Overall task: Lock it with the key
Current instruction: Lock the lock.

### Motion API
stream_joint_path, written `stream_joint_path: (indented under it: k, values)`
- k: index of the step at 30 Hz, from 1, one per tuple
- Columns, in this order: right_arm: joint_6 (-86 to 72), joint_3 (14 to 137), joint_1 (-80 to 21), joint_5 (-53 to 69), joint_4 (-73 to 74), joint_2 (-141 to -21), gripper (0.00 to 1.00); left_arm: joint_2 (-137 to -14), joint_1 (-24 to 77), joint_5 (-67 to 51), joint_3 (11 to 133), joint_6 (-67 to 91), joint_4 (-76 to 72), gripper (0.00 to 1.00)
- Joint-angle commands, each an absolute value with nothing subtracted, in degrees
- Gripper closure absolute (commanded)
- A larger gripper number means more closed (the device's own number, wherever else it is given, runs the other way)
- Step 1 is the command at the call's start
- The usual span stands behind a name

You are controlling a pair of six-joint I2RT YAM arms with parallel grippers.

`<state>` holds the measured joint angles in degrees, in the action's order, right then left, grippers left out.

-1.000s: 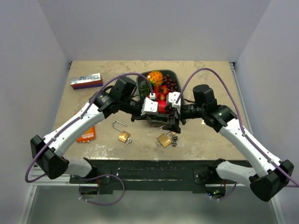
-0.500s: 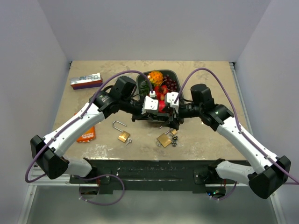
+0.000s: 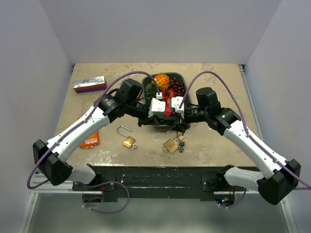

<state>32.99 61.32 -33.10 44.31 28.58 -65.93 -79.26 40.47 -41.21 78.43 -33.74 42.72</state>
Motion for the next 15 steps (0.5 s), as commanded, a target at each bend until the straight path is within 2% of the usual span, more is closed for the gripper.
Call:
stream_joint_path:
  k: [1, 2, 4, 5, 6, 12, 14, 15]
  values:
    - [33.4, 62.8, -33.6, 45.3, 26.6, -66.2, 0.56, -78.8, 40.3, -43.9, 81.7, -32.2, 36.8, 1.0]
    - [33.2, 62.8, -33.6, 45.6, 26.5, -66.1, 0.67, -78.9, 40.3, -44.0, 81.7, -32.0, 36.7, 1.0]
    - [32.8, 63.0, -33.6, 46.2, 26.5, -66.3, 0.8, -79.0, 40.3, -43.9, 81.7, -31.6, 36.7, 1.0]
    - [31.8, 63.4, -33.6, 46.4, 26.5, -66.4, 0.97, -79.0, 40.2, -44.0, 81.6, -31.4, 36.5, 1.0]
    - [31.2, 63.5, -33.6, 46.7, 26.5, -66.4, 1.0, -79.0, 40.2, -43.9, 81.6, -31.2, 36.4, 1.0]
    - [23.1, 64.2, -33.5, 50.1, 23.1, -66.4, 1.0, -78.0, 39.6, -44.4, 80.5, -31.5, 37.2, 1.0]
    - [21.0, 64.2, -33.5, 51.0, 21.7, -66.4, 1.0, -76.9, 38.2, -45.0, 79.8, -31.8, 37.1, 0.97]
    - [20.6, 64.3, -33.3, 51.2, 21.5, -66.3, 1.0, -76.4, 37.4, -45.6, 78.8, -31.7, 36.8, 0.92]
